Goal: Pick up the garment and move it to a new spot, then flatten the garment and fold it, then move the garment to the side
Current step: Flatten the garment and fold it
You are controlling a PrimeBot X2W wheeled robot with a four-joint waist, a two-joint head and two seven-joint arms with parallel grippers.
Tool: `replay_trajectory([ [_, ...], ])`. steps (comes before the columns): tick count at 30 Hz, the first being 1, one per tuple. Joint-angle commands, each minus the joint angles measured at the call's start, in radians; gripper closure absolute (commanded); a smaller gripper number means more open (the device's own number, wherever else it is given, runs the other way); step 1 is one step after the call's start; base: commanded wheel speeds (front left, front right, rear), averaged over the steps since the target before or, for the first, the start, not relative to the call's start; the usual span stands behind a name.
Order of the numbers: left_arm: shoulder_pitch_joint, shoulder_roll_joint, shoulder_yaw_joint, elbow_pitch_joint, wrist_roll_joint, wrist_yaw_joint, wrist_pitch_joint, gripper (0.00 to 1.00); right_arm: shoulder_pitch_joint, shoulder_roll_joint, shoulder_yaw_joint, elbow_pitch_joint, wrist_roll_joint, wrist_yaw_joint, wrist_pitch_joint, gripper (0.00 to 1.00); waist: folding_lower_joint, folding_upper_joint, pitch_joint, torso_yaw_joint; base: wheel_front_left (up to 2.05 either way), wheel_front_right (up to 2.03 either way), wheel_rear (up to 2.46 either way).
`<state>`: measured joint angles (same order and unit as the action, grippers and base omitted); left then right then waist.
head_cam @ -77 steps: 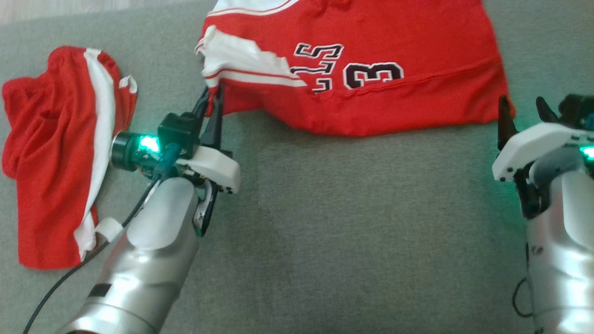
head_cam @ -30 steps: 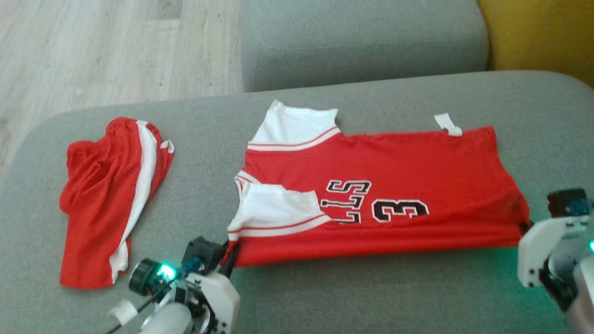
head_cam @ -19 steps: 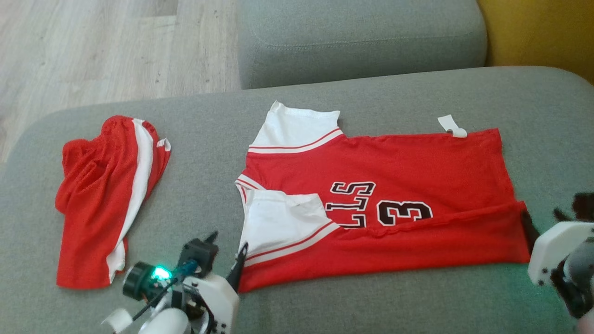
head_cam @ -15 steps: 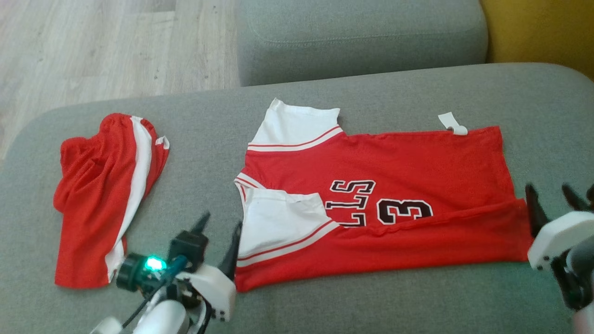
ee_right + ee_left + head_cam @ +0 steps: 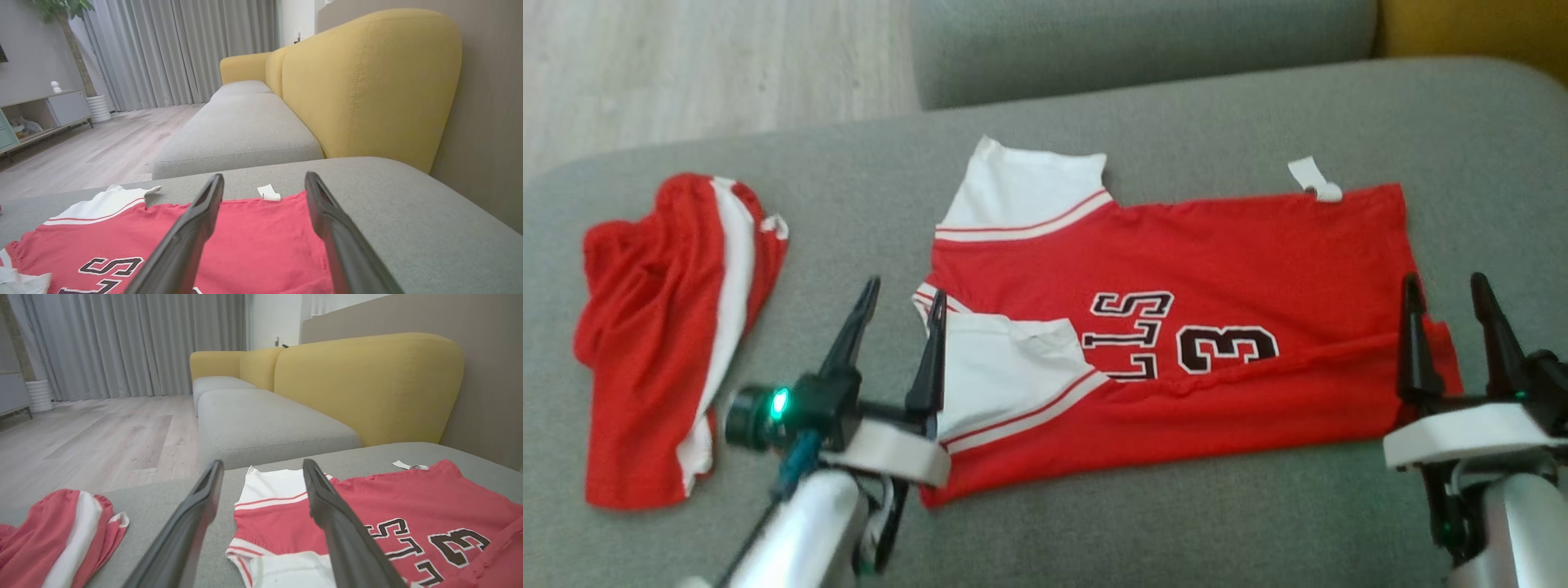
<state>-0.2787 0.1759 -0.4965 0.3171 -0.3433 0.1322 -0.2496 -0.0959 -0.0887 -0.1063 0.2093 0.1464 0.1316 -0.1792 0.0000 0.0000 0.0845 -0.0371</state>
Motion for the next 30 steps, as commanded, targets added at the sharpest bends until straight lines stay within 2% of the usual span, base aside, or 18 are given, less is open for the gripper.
replay_trajectory([
  [1, -0.098, 0.022, 0.042, -0.025, 0.02, -0.011, -0.012, 0.0, -0.058, -0.002, 0.024, -0.031, -0.01, -0.001, -0.015, 0.0, 0.0, 0.0, 0.041, -0.023, 0.0, 0.0, 0.0],
  [6, -0.287, 0.08, 0.039, 0.062, 0.058, -0.078, 0.023, 0.0, -0.142, 0.009, 0.019, -0.037, -0.032, -0.001, -0.013, 0.0, 0.0, 0.0, 0.135, -0.078, 0.0, 0.0, 0.0],
  [11, -0.529, 0.152, 0.026, 0.213, 0.068, -0.193, 0.165, 0.0, -0.231, 0.021, 0.028, -0.052, -0.039, -0.001, -0.011, 0.0, 0.0, 0.0, 0.239, -0.149, 0.0, 0.0, 0.0],
  [14, -0.64, 0.189, 0.005, 0.318, 0.057, -0.238, 0.265, 0.0, -0.274, 0.029, 0.043, -0.054, -0.034, -0.001, -0.018, 0.0, 0.0, 0.0, 0.289, -0.195, 0.0, 0.0, 0.0],
  [20, -0.778, 0.238, -0.009, 0.496, -0.038, -0.261, 0.411, 0.0, -0.322, 0.037, 0.077, -0.033, -0.011, -0.001, -0.038, 0.0, 0.0, 0.0, 0.359, -0.27, 0.0, 0.0, 0.0],
  [24, -0.819, 0.257, -0.036, 0.557, -0.108, -0.262, 0.454, 0.0, -0.334, 0.038, 0.1, -0.007, 0.03, -0.001, -0.057, 0.0, 0.0, 0.0, 0.384, -0.302, 0.0, 0.0, 0.0],
  [30, -0.845, 0.275, -0.09, 0.575, -0.172, -0.263, 0.462, 0.0, -0.336, 0.038, 0.105, 0.014, 0.052, -0.001, -0.072, 0.0, 0.0, 0.0, 0.397, -0.316, 0.0, 0.0, 0.0],
])
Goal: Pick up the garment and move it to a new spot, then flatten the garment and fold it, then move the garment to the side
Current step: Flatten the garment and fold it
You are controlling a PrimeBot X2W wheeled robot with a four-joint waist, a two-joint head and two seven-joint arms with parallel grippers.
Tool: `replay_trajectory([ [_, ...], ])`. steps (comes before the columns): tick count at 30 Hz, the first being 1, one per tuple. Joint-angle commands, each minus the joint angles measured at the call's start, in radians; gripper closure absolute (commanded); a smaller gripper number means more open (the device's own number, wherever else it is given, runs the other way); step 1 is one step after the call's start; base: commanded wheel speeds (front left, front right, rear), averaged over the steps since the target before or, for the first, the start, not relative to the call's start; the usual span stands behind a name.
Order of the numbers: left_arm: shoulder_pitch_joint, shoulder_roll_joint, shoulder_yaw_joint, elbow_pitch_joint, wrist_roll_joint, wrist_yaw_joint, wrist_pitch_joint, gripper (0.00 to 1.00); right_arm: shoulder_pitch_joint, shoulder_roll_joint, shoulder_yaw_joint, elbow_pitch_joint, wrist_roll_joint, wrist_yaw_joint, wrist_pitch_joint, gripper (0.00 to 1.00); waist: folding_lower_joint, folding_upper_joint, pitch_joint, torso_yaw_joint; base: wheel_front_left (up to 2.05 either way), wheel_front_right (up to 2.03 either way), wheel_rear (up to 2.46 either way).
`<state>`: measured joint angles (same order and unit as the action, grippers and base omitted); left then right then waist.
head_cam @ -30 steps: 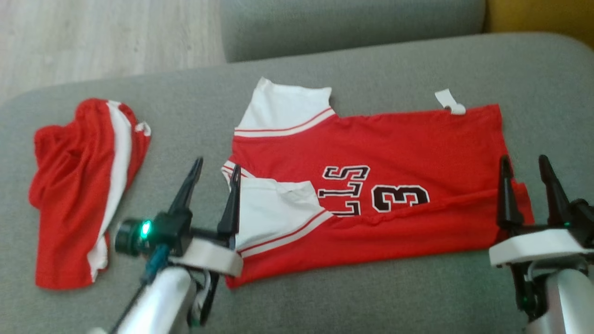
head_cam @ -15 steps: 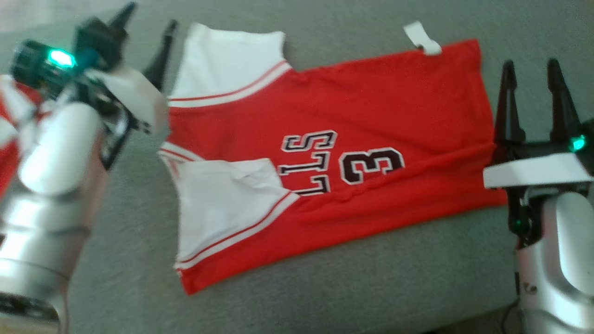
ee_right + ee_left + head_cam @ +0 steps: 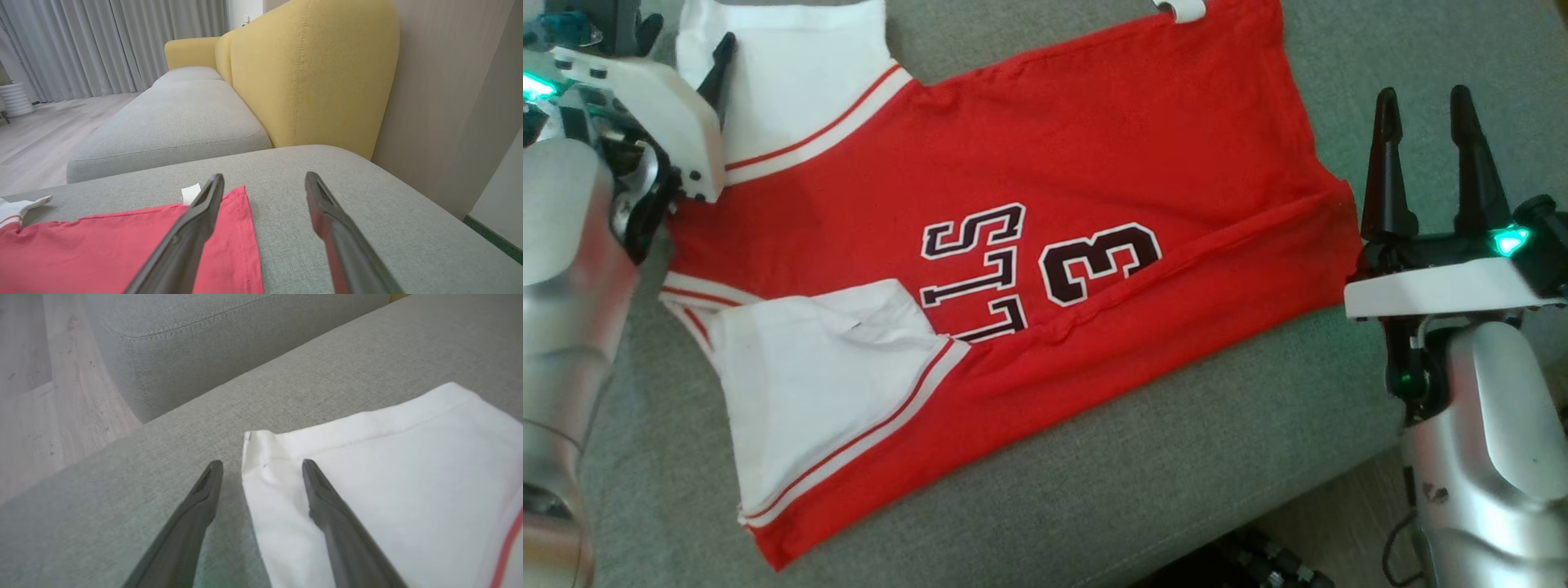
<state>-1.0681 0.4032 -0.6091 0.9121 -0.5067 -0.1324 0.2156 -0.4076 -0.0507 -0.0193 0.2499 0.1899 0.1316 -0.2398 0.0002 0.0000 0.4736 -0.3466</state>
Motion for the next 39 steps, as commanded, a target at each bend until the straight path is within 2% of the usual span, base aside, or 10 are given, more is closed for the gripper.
replay_trajectory([
  [1, -0.06, 0.047, 0.014, -0.018, -0.023, 0.002, -0.001, 0.0, -0.024, 0.0, 0.017, -0.023, 0.01, -0.001, -0.014, 0.0, -0.0002, 0.0, 0.009, -0.007, 0.0, 0.0, 0.0],
  [9, -0.085, 0.052, -0.059, 0.02, -0.095, 0.002, 0.049, 0.0, -0.035, 0.0, 0.022, -0.012, 0.015, -0.001, -0.02, 0.0, -0.0002, 0.0, 0.024, -0.013, 0.0, 0.0, 0.0],
  [10, -0.085, 0.05, -0.073, 0.02, -0.105, 0.002, 0.059, 0.07, -0.036, 0.0, 0.021, -0.011, 0.013, -0.001, -0.02, 0.0, -0.0002, 0.0, 0.025, -0.013, 0.0, 0.0, 0.0],
  [11, -0.083, 0.049, -0.087, 0.016, -0.118, 0.002, 0.066, 0.62, -0.037, 0.0, 0.019, -0.01, 0.01, -0.001, -0.021, 0.0, -0.0002, 0.0, 0.025, -0.012, 0.0, 0.0, 0.0],
  [12, -0.082, 0.048, -0.098, 0.01, -0.131, 0.002, 0.068, 1.0, -0.039, 0.0, 0.015, -0.009, 0.006, -0.001, -0.021, 0.0, -0.0002, 0.0, 0.022, -0.009, 0.0, 0.0, 0.0],
  [20, -0.084, 0.015, -0.145, -0.024, -0.172, 0.002, -0.085, 1.0, -0.064, -0.027, -0.021, -0.008, -0.073, -0.001, 0.023, 0.0, -0.0002, 0.0, -0.038, 0.074, 0.0, 0.0, 0.0],
  [25, -0.051, -0.039, -0.181, -0.081, -0.175, 0.002, -0.209, 1.0, -0.081, -0.125, -0.004, 0.014, -0.067, -0.001, 0.179, 0.0, -0.0002, 0.0, -0.097, 0.176, 0.0, 0.0, 0.0],
  [29, -0.01, -0.05, -0.228, -0.165, -0.173, 0.002, -0.267, 1.0, -0.104, -0.219, 0.004, 0.041, -0.034, -0.001, 0.31, 0.0, -0.0002, 0.0, -0.127, 0.261, 0.0, 0.0, 0.0],
  [34, 0.046, -0.043, -0.26, -0.295, -0.177, 0.002, -0.293, 1.0, -0.148, -0.315, -0.002, 0.13, -0.004, -0.001, 0.435, 0.0, -0.0002, 0.0, -0.134, 0.348, 0.0, 0.0, 0.0],
  [39, 0.107, -0.041, -0.289, -0.441, -0.178, 0.015, -0.277, 1.0, -0.215, -0.346, -0.045, 0.266, 0.004, -0.001, 0.506, 0.0, -0.0002, 0.0, -0.116, 0.4, 0.0, 0.0, 0.0],
])
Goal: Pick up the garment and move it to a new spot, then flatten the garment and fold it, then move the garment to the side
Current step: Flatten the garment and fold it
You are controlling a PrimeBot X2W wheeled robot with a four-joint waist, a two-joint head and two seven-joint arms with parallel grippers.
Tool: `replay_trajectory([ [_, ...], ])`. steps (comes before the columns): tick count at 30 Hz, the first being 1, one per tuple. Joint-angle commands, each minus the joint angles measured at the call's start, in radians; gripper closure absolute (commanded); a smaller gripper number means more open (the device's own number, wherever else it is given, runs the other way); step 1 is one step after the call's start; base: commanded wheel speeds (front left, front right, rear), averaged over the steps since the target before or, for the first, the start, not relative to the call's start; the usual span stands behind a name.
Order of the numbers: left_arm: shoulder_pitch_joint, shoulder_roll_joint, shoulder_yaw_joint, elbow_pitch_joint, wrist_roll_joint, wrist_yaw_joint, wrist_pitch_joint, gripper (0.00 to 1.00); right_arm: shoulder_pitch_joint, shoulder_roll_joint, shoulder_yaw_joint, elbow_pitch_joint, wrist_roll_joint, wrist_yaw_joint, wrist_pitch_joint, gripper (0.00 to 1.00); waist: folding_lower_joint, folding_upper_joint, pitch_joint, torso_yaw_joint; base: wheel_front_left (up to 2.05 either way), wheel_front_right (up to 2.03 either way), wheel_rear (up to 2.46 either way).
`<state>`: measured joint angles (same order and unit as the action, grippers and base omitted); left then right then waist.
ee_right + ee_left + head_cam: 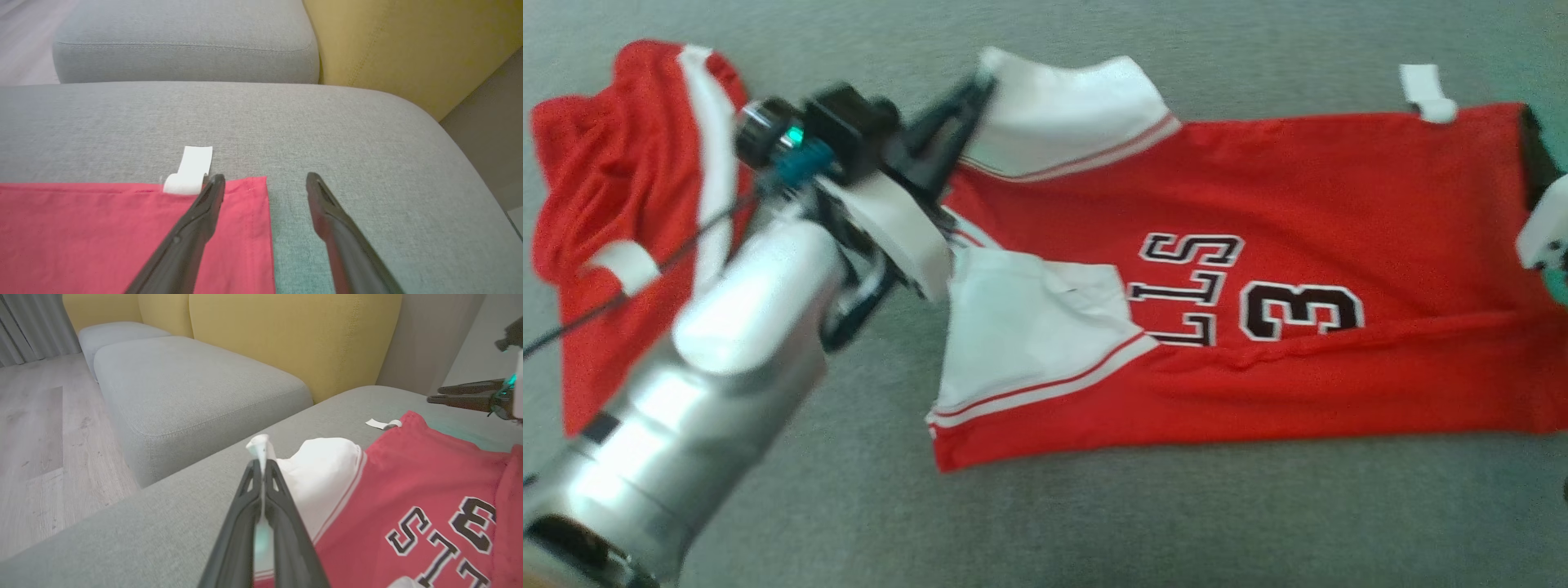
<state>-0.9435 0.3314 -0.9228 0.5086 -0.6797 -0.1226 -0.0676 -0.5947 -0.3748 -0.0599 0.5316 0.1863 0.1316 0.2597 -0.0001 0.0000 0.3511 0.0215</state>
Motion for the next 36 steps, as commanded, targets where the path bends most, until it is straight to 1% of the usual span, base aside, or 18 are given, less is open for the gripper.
replay_trajectory([
  [1, -0.018, 0.031, 0.024, -0.037, -0.005, 0.005, 0.006, 1.0, -0.028, -0.021, -0.004, -0.016, 0.007, -0.001, 0.006, 0.0, 0.0001, 0.0, 0.006, 0.032, 0.0, 0.0, 0.0],
  [5, 0.012, 0.036, 0.005, -0.144, 0.0, 0.027, 0.033, 1.0, -0.088, -0.024, -0.046, 0.079, 0.002, -0.001, 0.027, 0.0, 0.0001, 0.0, 0.028, 0.066, 0.0, 0.0, 0.0],
  [7, 0.02, 0.042, -0.005, -0.184, 0.001, 0.034, 0.052, 1.0, -0.114, -0.029, -0.051, 0.123, -0.014, -0.001, 0.037, 0.0, 0.0001, 0.0, 0.038, 0.076, 0.0, 0.0, 0.0],
  [8, 0.024, 0.048, -0.012, -0.218, 0.003, 0.041, 0.069, 1.0, -0.135, -0.033, -0.059, 0.167, -0.036, -0.001, 0.046, 0.0, 0.0001, 0.0, 0.047, 0.082, 0.0, 0.0, 0.0],
  [11, 0.03, 0.056, -0.018, -0.257, 0.005, 0.054, 0.088, 1.0, -0.164, -0.03, -0.087, 0.232, -0.073, -0.001, 0.051, 0.0, 0.0001, 0.0, 0.055, 0.085, 0.0, 0.0, 0.0],
  [15, 0.031, 0.069, -0.018, -0.289, 0.005, 0.067, 0.104, 1.0, -0.191, -0.009, -0.109, 0.3, -0.108, -0.001, 0.044, 0.0, 0.0001, 0.0, 0.066, 0.085, 0.0, 0.0, 0.0],
  [16, 0.031, 0.073, -0.017, -0.292, 0.005, 0.071, 0.105, 1.0, -0.197, -0.004, -0.11, 0.316, -0.112, -0.001, 0.042, 0.48, 0.0001, 0.0, 0.066, 0.084, 0.0, 0.0, 0.0],
  [17, 0.032, 0.076, -0.015, -0.293, 0.005, 0.075, 0.105, 1.0, -0.202, 0.0, -0.108, 0.329, -0.116, -0.001, 0.038, 1.0, 0.0001, 0.0, 0.066, 0.083, 0.0, 0.0, 0.0],
  [20, 0.038, 0.086, -0.004, -0.288, 0.0, 0.091, 0.103, 1.0, -0.219, 0.013, -0.095, 0.35, -0.116, -0.001, 0.012, 1.0, 0.0001, 0.0, 0.058, 0.071, 0.0, 0.0, 0.0],
  [23, 0.039, 0.094, 0.017, -0.268, -0.006, 0.116, 0.093, 1.0, -0.239, 0.017, -0.072, 0.356, -0.104, -0.001, -0.027, 1.0, 0.0001, 0.0, 0.044, 0.054, 0.0, 0.0, 0.0],
  [27, 0.017, 0.114, 0.046, -0.223, 0.005, 0.149, 0.074, 1.0, -0.27, 0.022, -0.039, 0.34, -0.075, -0.001, -0.083, 1.0, 0.0001, 0.0, 0.027, 0.022, 0.0, 0.0, 0.0],
  [31, -0.031, 0.132, 0.089, -0.171, 0.005, 0.169, 0.052, 1.0, -0.312, 0.032, -0.012, 0.306, -0.02, -0.001, -0.136, 1.0, 0.0001, 0.0, 0.034, -0.012, 0.0, 0.0, 0.0],
  [33, -0.075, 0.141, 0.096, -0.136, 0.045, 0.192, 0.027, 1.0, -0.329, 0.034, -0.003, 0.292, 0.015, -0.001, -0.15, 1.0, 0.0001, 0.0, 0.04, -0.023, 0.0, 0.0, 0.0],
  [34, -0.101, 0.143, 0.089, -0.117, 0.072, 0.197, 0.019, 1.0, -0.336, 0.032, 0.005, 0.282, 0.031, -0.001, -0.155, 1.0, 0.0001, 0.0, 0.045, -0.027, 0.0, 0.0, 0.0],
  [36, -0.147, 0.128, 0.093, -0.075, 0.087, 0.199, 0.007, 1.0, -0.349, 0.024, 0.025, 0.261, 0.058, -0.001, -0.169, 1.0, 0.0001, 0.0, 0.056, -0.035, 0.0, 0.0, 0.0],
])
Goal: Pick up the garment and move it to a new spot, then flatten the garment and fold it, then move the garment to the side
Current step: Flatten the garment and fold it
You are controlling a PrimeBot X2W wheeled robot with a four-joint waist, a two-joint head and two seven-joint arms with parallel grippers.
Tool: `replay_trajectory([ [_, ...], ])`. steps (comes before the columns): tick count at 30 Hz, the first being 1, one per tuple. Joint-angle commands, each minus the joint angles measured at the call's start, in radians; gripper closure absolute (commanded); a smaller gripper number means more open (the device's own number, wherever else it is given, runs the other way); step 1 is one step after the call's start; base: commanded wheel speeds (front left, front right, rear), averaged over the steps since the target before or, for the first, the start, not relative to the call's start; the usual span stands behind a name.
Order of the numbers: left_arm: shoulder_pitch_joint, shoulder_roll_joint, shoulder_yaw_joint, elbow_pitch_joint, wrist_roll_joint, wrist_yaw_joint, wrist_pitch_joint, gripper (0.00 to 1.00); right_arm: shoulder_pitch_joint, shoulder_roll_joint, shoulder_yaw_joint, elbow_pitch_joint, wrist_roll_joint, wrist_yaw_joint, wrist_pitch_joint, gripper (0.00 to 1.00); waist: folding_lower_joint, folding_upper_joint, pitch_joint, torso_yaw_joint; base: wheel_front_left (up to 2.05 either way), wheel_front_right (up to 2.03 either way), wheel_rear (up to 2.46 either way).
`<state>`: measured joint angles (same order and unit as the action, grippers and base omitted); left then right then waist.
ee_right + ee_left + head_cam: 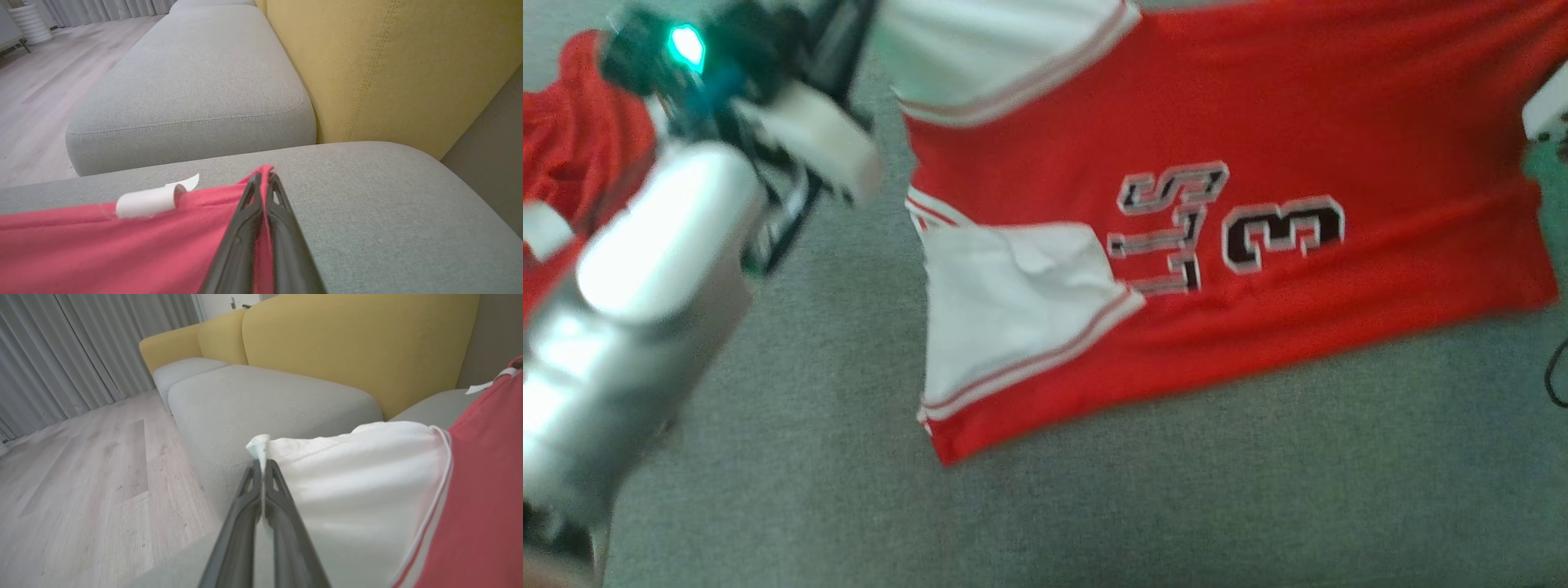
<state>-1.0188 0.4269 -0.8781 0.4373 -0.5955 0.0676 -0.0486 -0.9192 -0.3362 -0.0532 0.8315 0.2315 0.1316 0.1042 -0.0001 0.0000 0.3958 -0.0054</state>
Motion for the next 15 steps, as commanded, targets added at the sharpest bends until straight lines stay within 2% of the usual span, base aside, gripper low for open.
replay_trajectory([
  [1, -0.096, 0.024, 0.05, 0.02, 0.009, 0.006, -0.019, 1.0, -0.03, -0.019, 0.025, -0.049, 0.025, -0.001, -0.024, 1.0, 0.0001, 0.0, 0.015, -0.011, 0.0, 0.0, 0.0],
  [8, -0.215, -0.039, 0.066, 0.167, 0.036, 0.015, -0.096, 1.0, -0.063, -0.015, 0.017, -0.078, 0.135, -0.001, -0.072, 1.0, 0.0001, 0.0, 0.03, -0.018, 0.0, 0.0, 0.0],
  [15, -0.225, -0.093, 0.047, 0.279, 0.039, -0.016, -0.157, 1.0, -0.03, -0.031, 0.046, -0.084, 0.208, -0.001, -0.103, 1.0, 0.0001, 0.0, 0.019, -0.005, 0.0, 0.0, 0.0],
])
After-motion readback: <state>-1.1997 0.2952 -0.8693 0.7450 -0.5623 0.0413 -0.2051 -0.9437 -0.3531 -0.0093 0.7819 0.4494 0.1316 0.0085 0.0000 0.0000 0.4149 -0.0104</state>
